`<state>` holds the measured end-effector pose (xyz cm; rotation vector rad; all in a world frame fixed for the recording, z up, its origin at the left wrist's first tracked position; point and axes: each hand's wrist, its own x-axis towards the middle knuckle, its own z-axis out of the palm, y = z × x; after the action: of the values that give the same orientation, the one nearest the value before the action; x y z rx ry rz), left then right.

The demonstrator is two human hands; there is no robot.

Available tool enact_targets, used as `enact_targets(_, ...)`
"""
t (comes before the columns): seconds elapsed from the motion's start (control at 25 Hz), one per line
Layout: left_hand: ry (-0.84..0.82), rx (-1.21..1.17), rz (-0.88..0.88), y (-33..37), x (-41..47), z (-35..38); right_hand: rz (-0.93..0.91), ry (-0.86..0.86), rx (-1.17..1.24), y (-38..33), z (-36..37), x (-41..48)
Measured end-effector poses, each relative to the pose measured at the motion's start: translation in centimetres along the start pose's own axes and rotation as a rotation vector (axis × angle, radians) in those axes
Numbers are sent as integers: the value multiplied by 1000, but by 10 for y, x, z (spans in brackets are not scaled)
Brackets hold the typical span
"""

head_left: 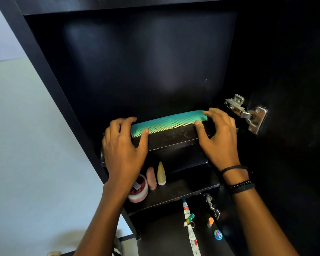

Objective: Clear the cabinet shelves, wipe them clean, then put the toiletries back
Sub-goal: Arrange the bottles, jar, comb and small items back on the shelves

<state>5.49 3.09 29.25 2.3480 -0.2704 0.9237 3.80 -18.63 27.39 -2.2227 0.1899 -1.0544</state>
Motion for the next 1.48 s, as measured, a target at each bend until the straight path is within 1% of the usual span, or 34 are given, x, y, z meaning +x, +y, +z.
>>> enact_targets(0.08, 43, -15, 174, 0, -11, 3, -71, 45, -11, -1, 4, -17)
enact_targets(0.16, 37, -36, 350, 2, -28, 9, -134, 91, -33, -1, 10, -36)
enact_targets(0.24, 11, -22, 484, 5, -44, 18, -195, 119, -35, -1, 15, -54)
enact_targets(0.32, -25, 8, 550, 9, -60, 27, -248, 124, -24, -1, 20, -72)
enact_targets(0.44, -66, -6, 561, 11, -83, 39, -256, 119, 7, 7, 29, -100)
enact_targets(0.48, -103, -30, 541, 10, -94, 45, -217, 89, 27, 15, 34, -113)
enact_targets(0.56, -221, -92, 449, 6, -119, 62, -84, -25, 51, 35, 46, -141)
enact_targets(0.68, -475, -139, 241, -6, -169, 95, 95, -178, 54, 69, 58, -182)
enact_targets(0.76, -640, -116, 165, -18, -203, 113, 193, -247, 26, 94, 61, -208)
enact_targets(0.84, -805, -98, 101, -28, -231, 123, 291, -340, -38, 120, 59, -239)
enact_targets(1.0, -1065, -64, -25, -40, -268, 129, 502, -697, -266, 162, 47, -288)
enact_targets(1.08, -1139, -61, -70, -40, -280, 129, 606, -773, -302, 171, 43, -293)
enact_targets(1.16, -1176, -76, -127, -40, -290, 130, 642, -799, -295, 176, 45, -293)
enact_targets(1.24, -1226, -76, -229, -43, -297, 134, 626, -845, -264, 179, 52, -291)
enact_targets(1.36, -1313, -47, -363, -44, -300, 141, 610, -993, -287, 184, 67, -291)
enact_targets(1.48, -1303, -60, -444, -47, -299, 148, 594, -1190, -354, 193, 83, -290)
